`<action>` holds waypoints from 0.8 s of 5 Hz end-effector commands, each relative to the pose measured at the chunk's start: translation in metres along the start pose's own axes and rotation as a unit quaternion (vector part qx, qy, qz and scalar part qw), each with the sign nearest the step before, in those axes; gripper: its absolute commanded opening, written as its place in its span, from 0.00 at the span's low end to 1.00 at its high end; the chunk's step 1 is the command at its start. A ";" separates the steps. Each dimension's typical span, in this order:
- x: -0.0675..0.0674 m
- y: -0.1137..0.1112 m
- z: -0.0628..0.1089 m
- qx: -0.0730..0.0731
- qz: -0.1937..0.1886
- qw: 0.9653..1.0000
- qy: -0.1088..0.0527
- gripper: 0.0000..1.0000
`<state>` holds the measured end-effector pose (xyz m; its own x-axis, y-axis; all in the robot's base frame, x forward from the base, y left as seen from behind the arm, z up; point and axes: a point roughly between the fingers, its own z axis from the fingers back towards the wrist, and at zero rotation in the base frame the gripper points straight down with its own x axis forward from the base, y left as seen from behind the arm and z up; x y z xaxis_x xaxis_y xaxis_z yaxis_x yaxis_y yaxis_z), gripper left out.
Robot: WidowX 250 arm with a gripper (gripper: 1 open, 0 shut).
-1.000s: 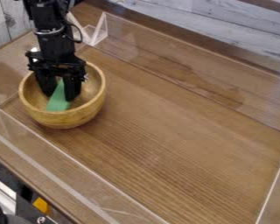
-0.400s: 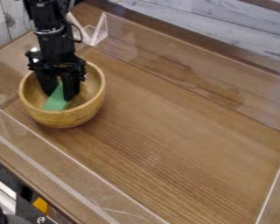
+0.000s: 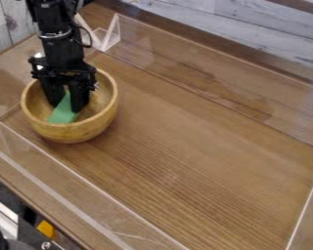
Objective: Remove the green block from inside the brown bowl and put it on the table
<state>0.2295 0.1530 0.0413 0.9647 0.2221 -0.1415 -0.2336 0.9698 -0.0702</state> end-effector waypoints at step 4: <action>0.001 -0.003 0.021 0.007 -0.002 1.000 -0.024 0.00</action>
<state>0.2267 0.1498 0.0420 0.9608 0.2231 -0.1644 -0.2387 0.9676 -0.0826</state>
